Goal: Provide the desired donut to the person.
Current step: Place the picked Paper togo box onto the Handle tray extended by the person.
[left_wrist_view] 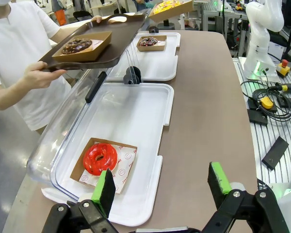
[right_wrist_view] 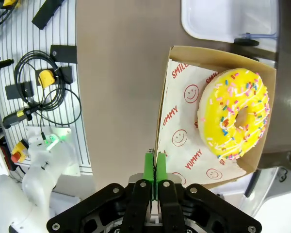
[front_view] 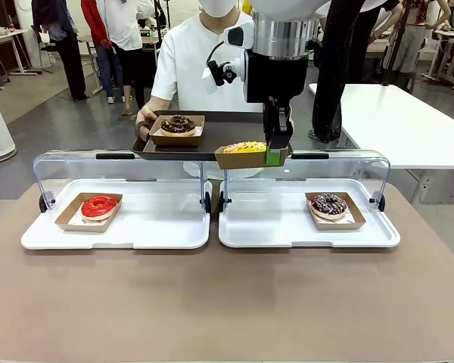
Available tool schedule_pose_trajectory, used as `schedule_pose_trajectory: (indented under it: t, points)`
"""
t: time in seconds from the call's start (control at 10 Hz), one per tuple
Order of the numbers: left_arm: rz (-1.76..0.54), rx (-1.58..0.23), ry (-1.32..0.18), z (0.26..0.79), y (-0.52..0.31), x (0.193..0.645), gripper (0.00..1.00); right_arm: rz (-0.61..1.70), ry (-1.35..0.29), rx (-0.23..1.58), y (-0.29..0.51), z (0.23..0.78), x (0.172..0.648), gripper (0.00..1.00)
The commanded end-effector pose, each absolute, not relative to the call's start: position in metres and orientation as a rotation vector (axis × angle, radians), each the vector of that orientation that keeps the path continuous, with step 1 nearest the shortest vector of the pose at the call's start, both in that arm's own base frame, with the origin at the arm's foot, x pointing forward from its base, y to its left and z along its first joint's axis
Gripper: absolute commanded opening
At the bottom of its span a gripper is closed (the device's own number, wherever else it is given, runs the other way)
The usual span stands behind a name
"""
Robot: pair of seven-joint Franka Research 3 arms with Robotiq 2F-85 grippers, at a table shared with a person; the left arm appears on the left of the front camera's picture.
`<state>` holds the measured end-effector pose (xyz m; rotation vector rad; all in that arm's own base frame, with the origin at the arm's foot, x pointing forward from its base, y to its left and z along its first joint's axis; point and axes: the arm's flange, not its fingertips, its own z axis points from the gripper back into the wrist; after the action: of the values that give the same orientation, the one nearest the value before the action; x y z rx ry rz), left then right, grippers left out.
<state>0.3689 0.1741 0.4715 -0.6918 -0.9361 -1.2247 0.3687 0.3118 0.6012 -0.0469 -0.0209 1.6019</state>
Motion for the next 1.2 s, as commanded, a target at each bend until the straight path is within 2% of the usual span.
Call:
schedule_pose_trajectory:
  t: [0.0,1.1]
  points:
    - [-1.220,-0.686,-0.940,0.4725,0.1750,0.3682,1.00,1.604,-0.021,-0.050,0.3102,0.6004,0.3681,0.00]
    - [-1.220,-0.686,-0.940,0.4725,0.1750,0.3682,1.00,1.604,-0.021,-0.050,0.3102,0.6004,0.3681,0.00]
